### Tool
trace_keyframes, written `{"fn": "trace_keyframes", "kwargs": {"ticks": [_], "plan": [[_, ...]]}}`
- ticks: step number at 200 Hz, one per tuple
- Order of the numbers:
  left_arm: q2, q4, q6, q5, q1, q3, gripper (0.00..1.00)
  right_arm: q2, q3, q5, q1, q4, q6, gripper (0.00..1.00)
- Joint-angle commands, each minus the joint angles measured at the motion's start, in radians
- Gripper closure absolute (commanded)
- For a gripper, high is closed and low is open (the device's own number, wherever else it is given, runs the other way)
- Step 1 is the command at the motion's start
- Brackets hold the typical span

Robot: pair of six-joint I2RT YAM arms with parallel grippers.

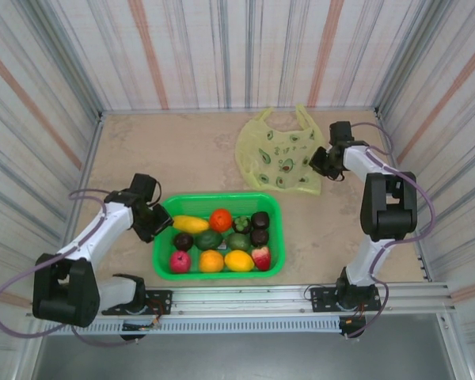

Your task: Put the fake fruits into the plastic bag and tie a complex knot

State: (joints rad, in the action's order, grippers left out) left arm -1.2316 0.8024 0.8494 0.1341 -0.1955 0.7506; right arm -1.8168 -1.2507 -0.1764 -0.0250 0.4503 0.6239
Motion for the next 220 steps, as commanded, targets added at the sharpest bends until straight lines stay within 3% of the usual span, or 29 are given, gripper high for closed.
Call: {"fn": "trace_keyframes", "kwargs": {"ticks": [1, 70, 110, 132, 152, 170, 183, 220], "plan": [[-0.051, -0.051, 0.049, -0.009, 0.012, 0.059, 0.43, 0.111, 0.051, 0.085, 0.028, -0.011, 0.065, 1.00], [-0.319, -0.132, 0.063, -0.064, 0.081, 0.259, 0.46, 0.470, 0.185, 0.411, 0.046, 0.086, 0.184, 1.00], [-0.560, -0.123, 0.024, -0.119, 0.113, 0.542, 0.45, 0.629, 0.252, 0.381, 0.017, 0.077, 0.172, 1.00], [-0.676, -0.174, 0.031, -0.062, 0.149, 0.671, 0.42, 0.712, 0.280, 0.345, -0.020, 0.039, 0.124, 1.00], [-0.764, -0.114, -0.057, 0.006, 0.154, 0.845, 0.36, 0.765, 0.280, 0.247, -0.049, -0.015, 0.048, 1.00], [-0.726, -0.052, -0.121, -0.050, 0.136, 0.899, 0.22, 0.794, 0.259, 0.123, -0.067, -0.075, -0.022, 1.00], [-0.639, -0.049, -0.134, -0.138, 0.124, 0.862, 0.14, 0.808, 0.230, 0.110, -0.108, -0.100, -0.065, 1.00], [-0.390, -0.061, -0.157, -0.215, 0.136, 0.714, 0.11, 0.786, 0.065, 0.110, -0.313, -0.104, -0.277, 1.00]]}}
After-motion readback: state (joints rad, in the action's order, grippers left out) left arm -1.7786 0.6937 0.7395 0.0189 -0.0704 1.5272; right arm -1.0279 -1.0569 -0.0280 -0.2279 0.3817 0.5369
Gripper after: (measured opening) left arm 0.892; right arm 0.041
